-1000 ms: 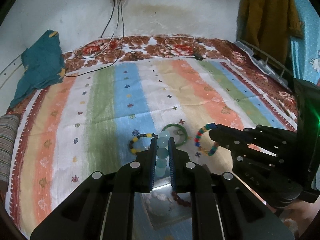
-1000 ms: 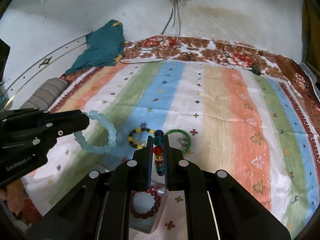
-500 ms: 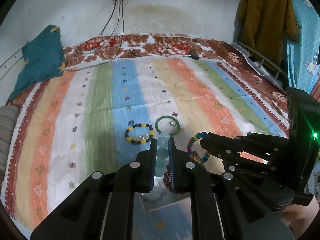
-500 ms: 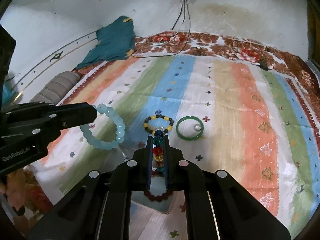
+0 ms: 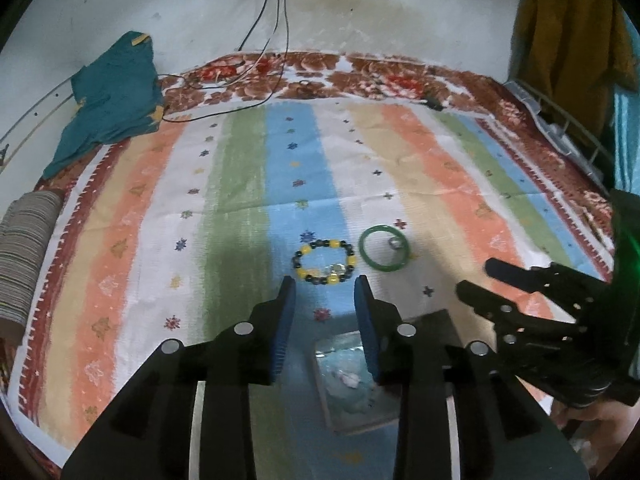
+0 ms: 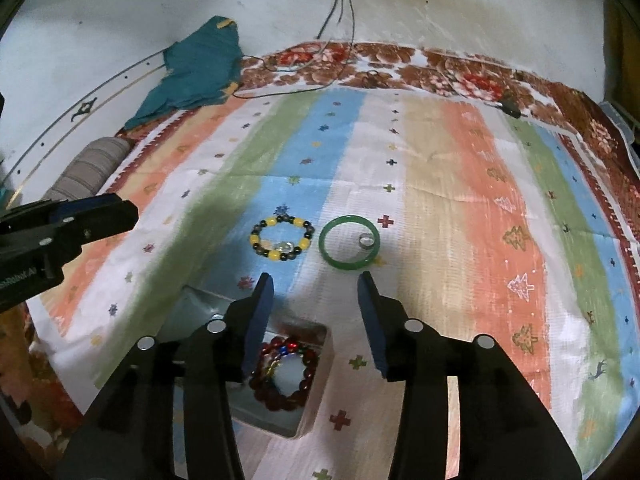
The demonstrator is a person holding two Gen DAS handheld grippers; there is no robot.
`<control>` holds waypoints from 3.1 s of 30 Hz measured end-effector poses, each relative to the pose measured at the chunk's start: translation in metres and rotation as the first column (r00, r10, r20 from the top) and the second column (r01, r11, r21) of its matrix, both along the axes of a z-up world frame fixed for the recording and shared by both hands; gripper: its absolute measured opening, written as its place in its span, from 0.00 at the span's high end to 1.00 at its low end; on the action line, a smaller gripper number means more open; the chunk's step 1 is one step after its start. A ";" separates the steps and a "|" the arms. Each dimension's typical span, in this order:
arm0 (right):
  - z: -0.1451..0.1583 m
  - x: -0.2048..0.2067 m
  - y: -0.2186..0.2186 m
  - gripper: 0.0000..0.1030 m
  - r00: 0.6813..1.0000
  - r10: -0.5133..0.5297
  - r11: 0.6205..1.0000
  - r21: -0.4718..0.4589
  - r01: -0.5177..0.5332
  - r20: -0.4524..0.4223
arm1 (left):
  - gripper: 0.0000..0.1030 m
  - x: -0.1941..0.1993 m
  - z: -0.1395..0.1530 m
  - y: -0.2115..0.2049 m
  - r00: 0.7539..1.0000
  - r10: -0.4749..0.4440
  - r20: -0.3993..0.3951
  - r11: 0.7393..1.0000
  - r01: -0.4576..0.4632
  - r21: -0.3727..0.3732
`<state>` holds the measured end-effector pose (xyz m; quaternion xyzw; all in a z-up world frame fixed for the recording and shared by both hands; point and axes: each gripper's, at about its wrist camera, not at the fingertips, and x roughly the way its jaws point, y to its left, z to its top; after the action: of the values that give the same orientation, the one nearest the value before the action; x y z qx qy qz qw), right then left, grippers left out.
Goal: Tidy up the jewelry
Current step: 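Open both tools to drop the two bracelets into the silver tin, then move both tools back toward the yellow-black bracelet and green bangle, then close the left tool on the yellow-black bracelet while the right tool grasps the green bangle rim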
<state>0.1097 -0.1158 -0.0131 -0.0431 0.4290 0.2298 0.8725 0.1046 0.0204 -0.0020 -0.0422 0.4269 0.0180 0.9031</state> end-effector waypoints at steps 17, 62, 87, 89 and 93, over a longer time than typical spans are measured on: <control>-0.032 0.049 -0.004 0.33 0.991 -0.086 0.996 -0.009 0.086 -0.104 | 0.44 0.051 -0.034 0.016 0.996 0.055 -0.075 0.998 -0.054 0.014; -0.109 0.127 0.014 0.32 0.956 -0.166 0.982 -0.126 0.139 -0.243 | 0.38 0.139 -0.136 0.035 0.950 0.013 -0.311 0.998 -0.029 -0.047; -0.082 0.103 0.020 0.92 0.987 -0.107 0.985 -0.151 0.088 -0.121 | 0.91 0.121 -0.099 0.029 0.978 -0.007 -0.210 1.000 0.005 -0.012; -0.078 0.100 0.020 0.92 0.988 -0.108 0.985 -0.149 0.092 -0.109 | 0.91 0.118 -0.091 0.022 0.982 -0.026 -0.186 1.000 0.026 0.000; -0.071 0.096 0.017 0.92 0.988 -0.117 0.985 -0.138 0.103 -0.097 | 0.91 0.114 -0.081 0.011 0.987 -0.049 -0.153 0.999 0.051 0.010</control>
<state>0.2054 -0.0990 -0.0846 -0.0653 0.4901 0.1540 0.8554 0.2182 0.0310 -0.0829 -0.0239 0.4955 0.0012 0.8683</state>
